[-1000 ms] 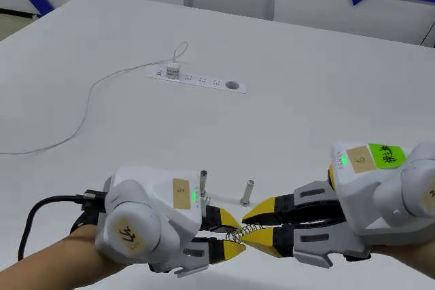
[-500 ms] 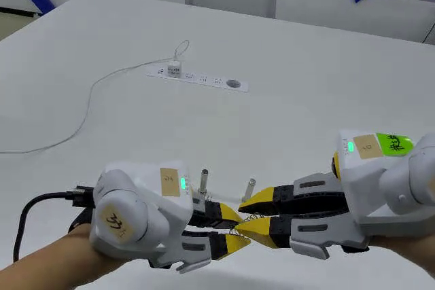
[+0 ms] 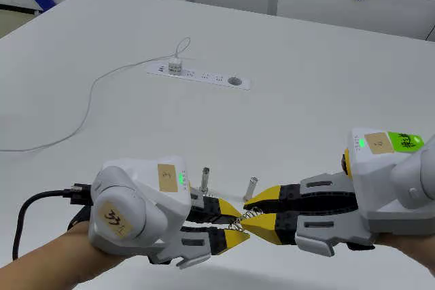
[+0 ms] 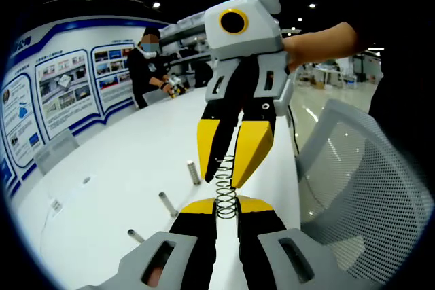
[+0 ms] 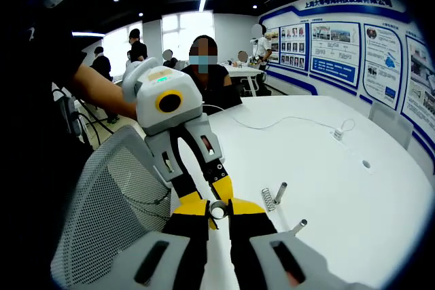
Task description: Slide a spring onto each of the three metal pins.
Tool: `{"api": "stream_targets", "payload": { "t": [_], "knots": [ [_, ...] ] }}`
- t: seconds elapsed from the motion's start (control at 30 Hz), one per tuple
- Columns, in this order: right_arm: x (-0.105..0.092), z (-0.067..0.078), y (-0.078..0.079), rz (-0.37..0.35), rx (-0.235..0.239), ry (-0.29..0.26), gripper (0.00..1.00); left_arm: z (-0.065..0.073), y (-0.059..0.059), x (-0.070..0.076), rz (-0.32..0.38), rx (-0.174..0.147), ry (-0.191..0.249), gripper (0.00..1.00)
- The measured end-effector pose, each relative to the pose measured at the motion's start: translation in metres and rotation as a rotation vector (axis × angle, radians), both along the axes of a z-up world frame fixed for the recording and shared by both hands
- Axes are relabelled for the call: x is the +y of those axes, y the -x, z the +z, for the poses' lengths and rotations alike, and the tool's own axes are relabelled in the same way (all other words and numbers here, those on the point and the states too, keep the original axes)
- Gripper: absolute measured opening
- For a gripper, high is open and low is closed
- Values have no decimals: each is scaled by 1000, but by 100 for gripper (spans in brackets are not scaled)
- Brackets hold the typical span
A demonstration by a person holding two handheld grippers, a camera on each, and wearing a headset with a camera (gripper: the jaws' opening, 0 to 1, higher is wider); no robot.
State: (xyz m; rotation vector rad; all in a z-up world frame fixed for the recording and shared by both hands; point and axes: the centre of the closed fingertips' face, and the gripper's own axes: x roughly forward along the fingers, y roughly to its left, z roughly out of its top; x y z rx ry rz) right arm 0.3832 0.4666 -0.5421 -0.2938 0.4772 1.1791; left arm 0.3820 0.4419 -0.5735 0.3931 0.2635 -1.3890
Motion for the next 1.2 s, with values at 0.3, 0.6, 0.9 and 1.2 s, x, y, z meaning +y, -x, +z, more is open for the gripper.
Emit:
{"api": "stream_targets", "payload": {
  "t": [0.3, 0.6, 0.9, 1.2],
  "knots": [
    [5, 10, -6, -9, -25, -25, 11, 7, -7, 0, 45, 18, 43, 11],
    [6, 14, -14, -5, -45, -22, 11, 3, -22, 10, 135, 8, 29, 32],
    [-7, 16, -36, -48, -65, 9, 11, -4, -35, 34, 230, 36, 45, 50],
    [-28, 17, -66, -138, -93, 46, 11, 2, -44, 58, 309, 83, 117, 69]
  ]
}}
